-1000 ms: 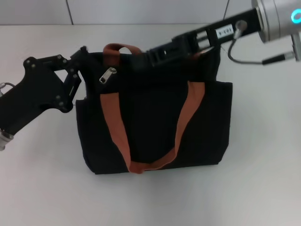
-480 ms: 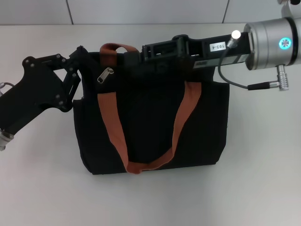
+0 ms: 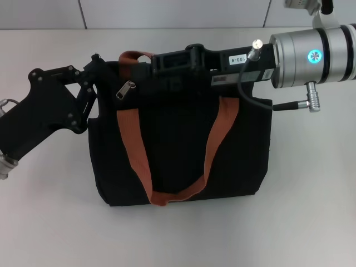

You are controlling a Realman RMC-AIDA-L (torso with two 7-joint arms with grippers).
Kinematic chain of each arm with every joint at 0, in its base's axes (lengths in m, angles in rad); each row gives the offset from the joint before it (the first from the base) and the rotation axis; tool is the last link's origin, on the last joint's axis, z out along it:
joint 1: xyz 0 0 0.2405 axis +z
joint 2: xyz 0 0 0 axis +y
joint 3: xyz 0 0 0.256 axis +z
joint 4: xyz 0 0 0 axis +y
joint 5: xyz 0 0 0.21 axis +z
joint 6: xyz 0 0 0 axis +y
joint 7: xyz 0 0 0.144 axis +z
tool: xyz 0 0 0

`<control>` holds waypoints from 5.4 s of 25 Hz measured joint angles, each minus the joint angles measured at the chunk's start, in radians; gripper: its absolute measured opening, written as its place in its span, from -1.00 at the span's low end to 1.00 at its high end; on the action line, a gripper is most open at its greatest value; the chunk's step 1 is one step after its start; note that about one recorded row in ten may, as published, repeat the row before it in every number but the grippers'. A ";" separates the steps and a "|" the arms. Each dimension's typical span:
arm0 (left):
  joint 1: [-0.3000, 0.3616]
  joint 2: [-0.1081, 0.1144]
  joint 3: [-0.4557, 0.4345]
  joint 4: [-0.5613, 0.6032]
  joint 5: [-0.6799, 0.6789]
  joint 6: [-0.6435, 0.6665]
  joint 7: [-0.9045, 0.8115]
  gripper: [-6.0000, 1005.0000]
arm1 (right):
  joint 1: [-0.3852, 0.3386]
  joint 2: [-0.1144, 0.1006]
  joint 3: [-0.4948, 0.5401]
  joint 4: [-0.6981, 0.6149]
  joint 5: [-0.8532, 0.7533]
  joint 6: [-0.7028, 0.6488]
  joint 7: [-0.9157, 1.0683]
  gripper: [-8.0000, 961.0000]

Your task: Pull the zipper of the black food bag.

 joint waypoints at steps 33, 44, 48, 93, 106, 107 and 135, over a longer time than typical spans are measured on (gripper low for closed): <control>-0.021 0.000 0.004 -0.017 0.006 0.027 0.004 -0.95 | 0.005 0.005 -0.100 0.055 0.077 0.100 -0.026 0.11; -0.025 0.000 0.005 -0.017 0.006 0.028 -0.001 -0.95 | 0.006 0.006 -0.109 0.086 0.118 0.113 -0.065 0.10; -0.025 0.000 0.005 -0.017 0.006 0.028 -0.001 -0.95 | 0.002 0.006 -0.112 0.097 0.126 0.121 -0.071 0.10; -0.018 0.001 -0.006 -0.017 -0.001 0.035 -0.003 -0.95 | -0.204 0.005 -0.249 -0.285 0.073 0.248 -0.024 -0.99; -0.015 0.003 -0.006 -0.017 -0.011 0.033 -0.004 -0.95 | -0.428 0.002 -0.194 -0.559 0.036 0.224 0.053 -0.98; -0.014 0.003 -0.006 -0.017 -0.011 0.032 -0.004 -0.95 | -0.431 0.002 -0.186 -0.559 0.049 0.211 0.043 -0.98; -0.026 0.001 -0.006 -0.017 -0.010 0.031 -0.005 -0.95 | -0.155 -0.008 -0.184 -0.312 -0.023 0.115 -0.010 -0.18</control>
